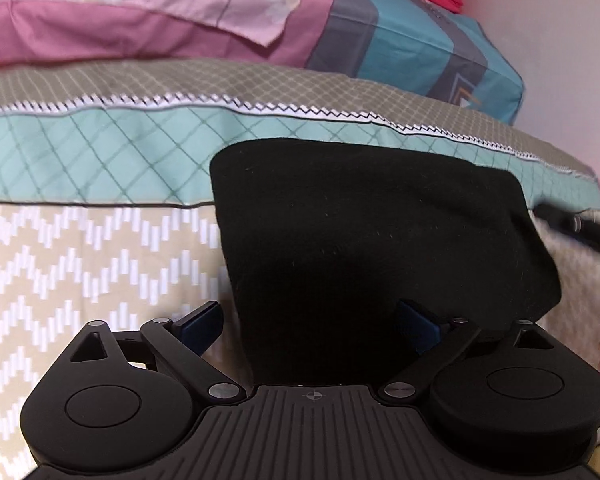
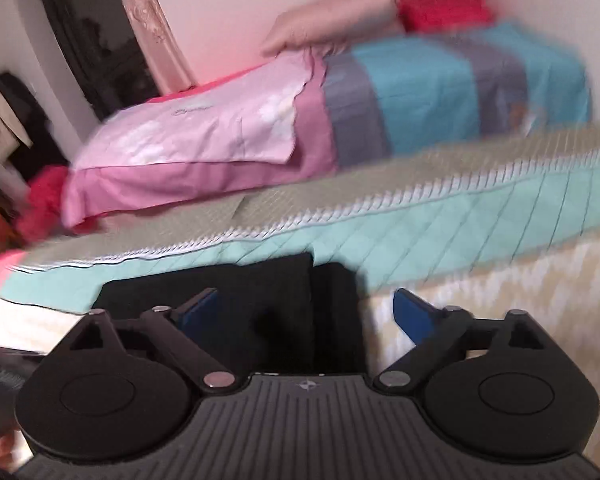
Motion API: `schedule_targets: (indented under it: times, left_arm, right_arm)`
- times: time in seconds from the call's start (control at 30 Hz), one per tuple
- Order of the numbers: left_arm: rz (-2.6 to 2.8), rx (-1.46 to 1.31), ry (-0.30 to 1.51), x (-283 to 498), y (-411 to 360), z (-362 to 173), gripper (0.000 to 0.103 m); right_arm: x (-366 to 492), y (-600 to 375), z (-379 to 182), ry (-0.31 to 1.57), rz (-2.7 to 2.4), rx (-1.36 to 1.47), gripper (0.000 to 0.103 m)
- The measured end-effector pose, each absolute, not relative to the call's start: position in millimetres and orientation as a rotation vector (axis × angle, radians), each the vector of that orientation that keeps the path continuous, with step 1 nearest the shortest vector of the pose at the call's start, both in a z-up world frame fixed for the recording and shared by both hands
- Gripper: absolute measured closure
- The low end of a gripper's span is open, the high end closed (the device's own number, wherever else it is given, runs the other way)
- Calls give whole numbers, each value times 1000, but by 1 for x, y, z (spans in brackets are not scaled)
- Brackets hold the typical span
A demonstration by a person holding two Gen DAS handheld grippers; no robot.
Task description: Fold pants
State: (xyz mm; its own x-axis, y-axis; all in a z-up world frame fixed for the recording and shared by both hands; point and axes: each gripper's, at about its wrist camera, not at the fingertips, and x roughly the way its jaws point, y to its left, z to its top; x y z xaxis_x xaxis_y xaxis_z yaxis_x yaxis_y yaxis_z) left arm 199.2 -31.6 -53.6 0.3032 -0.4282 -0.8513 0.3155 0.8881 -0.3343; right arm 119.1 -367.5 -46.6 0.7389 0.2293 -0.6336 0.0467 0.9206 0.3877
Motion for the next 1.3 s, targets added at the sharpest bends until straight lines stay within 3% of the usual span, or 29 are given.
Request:
schedule_targets:
  times: [0.07, 0.13, 0.23, 0.37, 0.63, 0.8, 0.97, 1.03, 1.07, 1.17, 1.3]
  left_arm:
    - [-521, -193, 1212, 210, -31, -64, 0]
    - [-533, -294, 1253, 216, -30, -74, 0]
    - [-510, -277, 1228, 208, -34, -66, 0]
    - [-515, -158, 1179, 182, -48, -34, 0]
    - [-588, -121, 1081, 107, -34, 38, 0]
    - [-642, -94, 1075, 44, -14, 63, 0]
    - [-671, 16, 1161, 0, -17, 29, 0]
    - [-626, 61, 1232, -4, -23, -5, 0]
    - [-581, 92, 1279, -5, -27, -21, 0]
    - [-549, 101, 1244, -11, -25, -30, 0]
    - [-524, 154, 1218, -16, -31, -26, 0]
  right_arm:
    - [121, -374, -62, 834, 117, 445, 14]
    - [120, -377, -76, 860, 150, 508, 21]
    - [114, -374, -78, 820, 195, 574, 59]
    - [103, -374, -57, 783, 240, 611, 64]
    - [23, -362, 11, 709, 317, 654, 64]
    - [-55, -355, 19, 717, 287, 737, 64]
    - [-112, -346, -19, 801, 179, 776, 59]
    - [-119, -343, -49, 890, 26, 704, 51]
    - [-124, -344, -59, 931, -80, 685, 35]
    - [-142, -340, -40, 800, -127, 672, 36]
    - [-134, -289, -7, 686, -132, 291, 35]
